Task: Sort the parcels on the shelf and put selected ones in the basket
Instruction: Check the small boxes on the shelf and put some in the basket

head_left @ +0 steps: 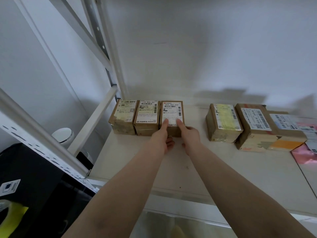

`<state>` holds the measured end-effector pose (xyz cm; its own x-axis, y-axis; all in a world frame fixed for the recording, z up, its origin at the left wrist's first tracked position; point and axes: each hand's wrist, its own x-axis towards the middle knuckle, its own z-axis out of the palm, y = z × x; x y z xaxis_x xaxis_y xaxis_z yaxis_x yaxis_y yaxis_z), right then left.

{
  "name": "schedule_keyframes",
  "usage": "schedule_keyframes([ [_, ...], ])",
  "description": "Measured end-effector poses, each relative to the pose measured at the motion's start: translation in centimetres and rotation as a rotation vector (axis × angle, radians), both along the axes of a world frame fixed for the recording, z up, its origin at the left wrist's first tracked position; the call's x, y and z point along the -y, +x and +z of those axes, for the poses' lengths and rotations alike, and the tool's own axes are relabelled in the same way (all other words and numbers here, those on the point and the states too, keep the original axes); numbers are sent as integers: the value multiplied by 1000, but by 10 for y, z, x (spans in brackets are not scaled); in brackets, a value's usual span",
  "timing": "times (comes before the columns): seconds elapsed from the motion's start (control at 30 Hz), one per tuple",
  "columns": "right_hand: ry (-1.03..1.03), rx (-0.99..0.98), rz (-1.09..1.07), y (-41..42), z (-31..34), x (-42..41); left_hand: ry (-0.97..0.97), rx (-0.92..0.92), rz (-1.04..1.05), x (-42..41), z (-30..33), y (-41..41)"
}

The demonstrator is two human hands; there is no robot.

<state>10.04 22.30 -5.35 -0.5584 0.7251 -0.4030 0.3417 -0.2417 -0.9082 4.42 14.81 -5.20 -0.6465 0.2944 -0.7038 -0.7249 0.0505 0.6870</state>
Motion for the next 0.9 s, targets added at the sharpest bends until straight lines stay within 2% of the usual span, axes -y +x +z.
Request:
schedule_keyframes([
  [0.33,-107,-16,-39,19,15,2,32,27,-45,-3,8,27],
  [0.47,-253,-40,-175,45,12,-7,27,51,-148,-19,16,56],
  [0.63,-362,-94,-336,78,14,-34,-32,-43,-273,-57,34,85],
  [0.8,-394,-136,-433,94,18,-63,-18,-64,-224,-92,44,100],
  [0.9,-461,-163,-437,97,19,-73,-75,-80,-193,-127,6,87],
])
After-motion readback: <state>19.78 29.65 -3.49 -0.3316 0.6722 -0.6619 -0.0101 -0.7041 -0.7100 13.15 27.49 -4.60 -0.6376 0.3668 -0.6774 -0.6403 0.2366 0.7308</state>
